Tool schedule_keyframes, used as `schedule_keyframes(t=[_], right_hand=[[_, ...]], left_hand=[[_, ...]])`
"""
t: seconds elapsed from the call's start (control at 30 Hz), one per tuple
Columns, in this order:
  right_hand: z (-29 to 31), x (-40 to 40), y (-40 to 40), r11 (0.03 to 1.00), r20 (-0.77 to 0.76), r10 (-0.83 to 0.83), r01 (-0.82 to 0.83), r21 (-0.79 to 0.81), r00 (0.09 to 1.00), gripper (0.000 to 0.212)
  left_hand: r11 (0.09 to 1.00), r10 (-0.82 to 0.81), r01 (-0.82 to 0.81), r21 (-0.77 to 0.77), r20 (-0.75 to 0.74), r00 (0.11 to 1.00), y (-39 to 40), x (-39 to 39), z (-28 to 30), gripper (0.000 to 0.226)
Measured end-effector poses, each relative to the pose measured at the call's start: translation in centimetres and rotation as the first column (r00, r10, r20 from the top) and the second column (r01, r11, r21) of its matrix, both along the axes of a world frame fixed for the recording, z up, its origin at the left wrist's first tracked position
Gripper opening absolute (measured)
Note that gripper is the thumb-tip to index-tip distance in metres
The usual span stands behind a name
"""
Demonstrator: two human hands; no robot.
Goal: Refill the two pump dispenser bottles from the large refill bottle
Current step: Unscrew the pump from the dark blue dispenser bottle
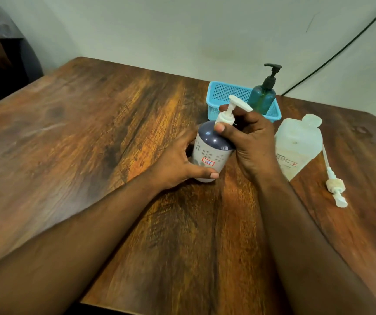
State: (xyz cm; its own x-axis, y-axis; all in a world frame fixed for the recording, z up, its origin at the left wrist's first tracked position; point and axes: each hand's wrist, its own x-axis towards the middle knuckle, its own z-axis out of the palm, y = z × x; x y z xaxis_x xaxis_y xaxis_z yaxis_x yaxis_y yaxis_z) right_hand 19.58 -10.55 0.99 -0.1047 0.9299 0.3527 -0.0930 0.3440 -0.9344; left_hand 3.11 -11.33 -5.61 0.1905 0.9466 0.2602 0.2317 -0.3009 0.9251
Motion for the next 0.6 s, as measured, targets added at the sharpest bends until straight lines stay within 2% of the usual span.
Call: schedule_keyframes(t=[0.1, 0.2, 0.3, 0.47, 0.6], right_hand=[[-0.8, -0.1, 0.7, 1.000, -0.046, -0.003, 0.003, 0.007, 0.999, 0.035], [-0.1, 0.5, 1.5, 0.996, -0.055, 0.092, -0.093, -0.013, 0.994, 0.034], [0.2, 1.0, 2.0, 0.984, 0.029, 0.180, -0.180, 0.000, 0.983, 0.027], [0.6, 0.3, 2.4, 0.995, 0.120, 0.088, -0.092, 0.031, 0.989, 0.026], [1.8, 1.1, 2.8, 0.985, 0.212, 0.163, -0.171, 0.023, 0.964, 0.026]], left_hand=[[1.000, -0.020, 0.021, -0.017, 0.014, 1.000, 0.2, 0.0, -0.2, 0.097], [0.995, -0.058, 0.064, -0.079, 0.069, 0.996, 0.8, -0.3, -0.6, 0.099], [0.989, -0.074, 0.084, -0.121, 0.088, 0.993, 1.3, -0.6, -0.8, 0.099], [0.989, -0.073, 0.081, -0.124, 0.073, 0.995, 1.4, -0.8, -1.0, 0.097], [0.987, -0.069, 0.078, -0.140, 0.068, 0.995, 1.3, -0.9, -0.8, 0.102]])
